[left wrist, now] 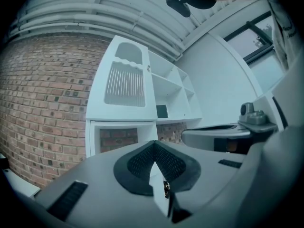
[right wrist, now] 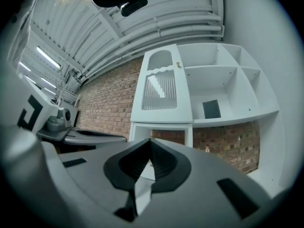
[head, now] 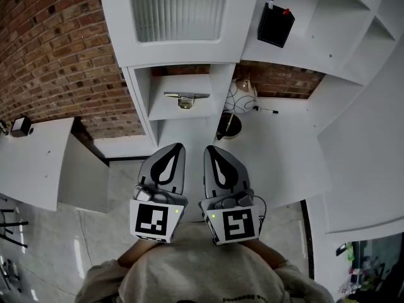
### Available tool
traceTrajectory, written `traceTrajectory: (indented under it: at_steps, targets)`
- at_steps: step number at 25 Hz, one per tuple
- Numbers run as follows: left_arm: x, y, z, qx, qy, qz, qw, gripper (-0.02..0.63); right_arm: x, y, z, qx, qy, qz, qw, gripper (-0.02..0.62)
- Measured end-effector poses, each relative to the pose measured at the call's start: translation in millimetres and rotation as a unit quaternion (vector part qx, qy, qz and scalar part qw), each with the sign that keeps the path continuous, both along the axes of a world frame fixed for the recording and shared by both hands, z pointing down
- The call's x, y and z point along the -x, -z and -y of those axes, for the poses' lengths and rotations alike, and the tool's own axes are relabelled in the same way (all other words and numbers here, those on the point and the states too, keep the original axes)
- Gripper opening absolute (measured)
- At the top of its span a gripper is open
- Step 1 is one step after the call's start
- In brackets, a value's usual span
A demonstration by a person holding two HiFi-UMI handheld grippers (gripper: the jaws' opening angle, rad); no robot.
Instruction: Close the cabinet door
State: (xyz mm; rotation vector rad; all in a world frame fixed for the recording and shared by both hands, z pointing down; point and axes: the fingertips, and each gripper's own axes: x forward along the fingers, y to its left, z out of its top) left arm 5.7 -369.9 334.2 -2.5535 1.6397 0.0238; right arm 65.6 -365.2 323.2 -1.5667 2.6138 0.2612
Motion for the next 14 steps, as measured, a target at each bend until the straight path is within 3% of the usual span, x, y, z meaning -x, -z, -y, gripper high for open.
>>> traceTrajectory:
  at_steps: [14]
  targets:
    - [-10.7, 0.8, 1.8, -0.005, -0.021, 0.000, 0.9998, 0.008, -8.2, -3.4, 3.1, 0.004, -0.018, 0.000, 1.000, 0.017]
